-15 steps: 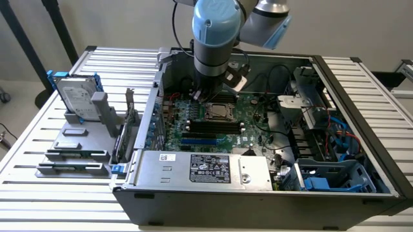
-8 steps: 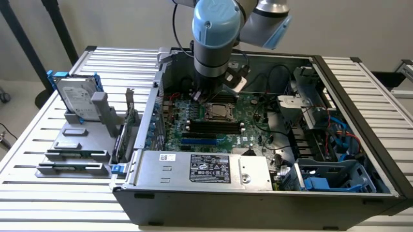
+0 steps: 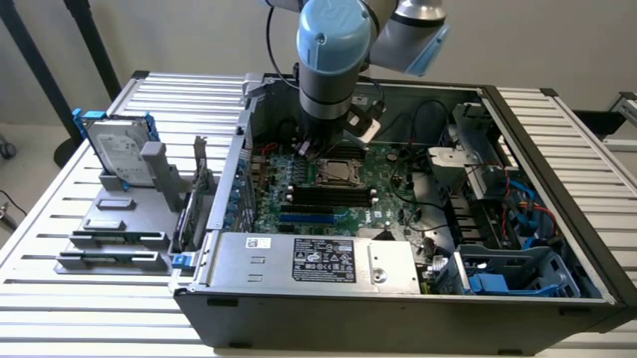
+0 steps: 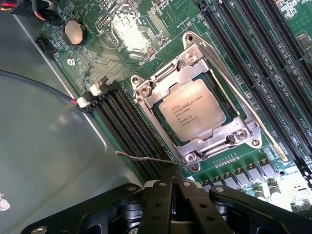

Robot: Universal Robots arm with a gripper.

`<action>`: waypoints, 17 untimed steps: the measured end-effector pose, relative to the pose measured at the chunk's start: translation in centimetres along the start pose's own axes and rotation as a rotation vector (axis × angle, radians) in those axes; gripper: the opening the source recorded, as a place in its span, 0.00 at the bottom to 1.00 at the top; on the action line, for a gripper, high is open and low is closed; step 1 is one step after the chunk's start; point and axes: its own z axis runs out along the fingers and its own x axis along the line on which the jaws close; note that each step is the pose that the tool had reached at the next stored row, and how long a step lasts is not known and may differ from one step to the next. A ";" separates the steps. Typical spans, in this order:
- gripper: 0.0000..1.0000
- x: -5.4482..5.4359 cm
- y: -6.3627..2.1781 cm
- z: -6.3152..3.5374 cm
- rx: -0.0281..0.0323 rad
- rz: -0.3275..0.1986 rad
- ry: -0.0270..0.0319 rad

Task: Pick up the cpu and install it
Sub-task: 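Install the first cpu locking lever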

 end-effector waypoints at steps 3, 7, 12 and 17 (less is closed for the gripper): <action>0.11 0.1 0.03 0.06 0.0000 0.000 0.0000; 0.11 0.2 0.13 0.14 0.0000 0.000 -0.0001; 0.11 0.3 0.31 0.25 -0.0001 0.000 -0.0002; 0.11 0.4 0.51 0.36 -0.0003 0.000 -0.0006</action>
